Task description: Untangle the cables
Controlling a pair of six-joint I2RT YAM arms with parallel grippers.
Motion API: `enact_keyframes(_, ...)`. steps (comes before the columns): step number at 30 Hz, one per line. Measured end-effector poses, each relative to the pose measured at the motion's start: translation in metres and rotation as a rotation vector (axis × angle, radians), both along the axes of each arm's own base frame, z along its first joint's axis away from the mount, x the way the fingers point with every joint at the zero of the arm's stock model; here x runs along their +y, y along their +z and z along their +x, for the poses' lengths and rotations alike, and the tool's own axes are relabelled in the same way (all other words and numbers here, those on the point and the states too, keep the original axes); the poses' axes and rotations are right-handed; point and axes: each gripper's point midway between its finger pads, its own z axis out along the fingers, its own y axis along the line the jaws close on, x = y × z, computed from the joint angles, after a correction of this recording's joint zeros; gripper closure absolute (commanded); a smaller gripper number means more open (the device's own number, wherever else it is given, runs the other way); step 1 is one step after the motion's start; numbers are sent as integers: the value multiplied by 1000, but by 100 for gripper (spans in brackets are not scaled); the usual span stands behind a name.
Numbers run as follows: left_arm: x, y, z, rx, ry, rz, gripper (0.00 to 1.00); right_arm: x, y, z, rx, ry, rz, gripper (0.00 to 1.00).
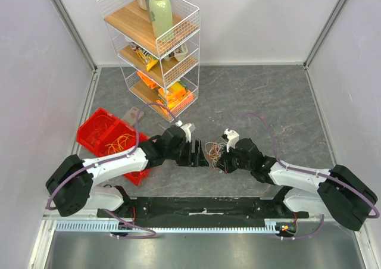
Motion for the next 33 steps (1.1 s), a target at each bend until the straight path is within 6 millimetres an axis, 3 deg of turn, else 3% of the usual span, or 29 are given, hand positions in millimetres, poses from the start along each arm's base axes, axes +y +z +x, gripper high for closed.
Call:
enact_keyframes(4, -15, -6, -6, 17, -28, 8, 29, 0, 2, -13, 2, 19, 34, 100)
enact_keyframes(9, -26, -12, 0, 38, -18, 14, 39, -4, 5, -19, -3, 14, 63, 100)
enact_keyframes(16, -51, -15, 31, 26, 30, 51, 44, -3, 5, -20, 6, 7, 74, 100)
enact_keyframes(19, -59, -14, 43, 14, 49, 66, 55, -3, 7, -20, 3, 5, 81, 100)
enact_keyframes(25, -60, -27, 58, 9, 88, 149, 72, -4, 9, -21, 0, 0, 92, 100)
enact_keyframes(26, -58, -29, 57, 15, 90, 163, 78, -4, 10, -21, -5, -3, 94, 100)
enact_keyframes(28, -55, -32, 56, 19, 90, 171, 98, -4, 12, -20, -8, -7, 97, 100)
enact_keyframes(33, -50, -36, 52, 20, 79, 194, 98, -10, 5, -16, 4, -52, 72, 94)
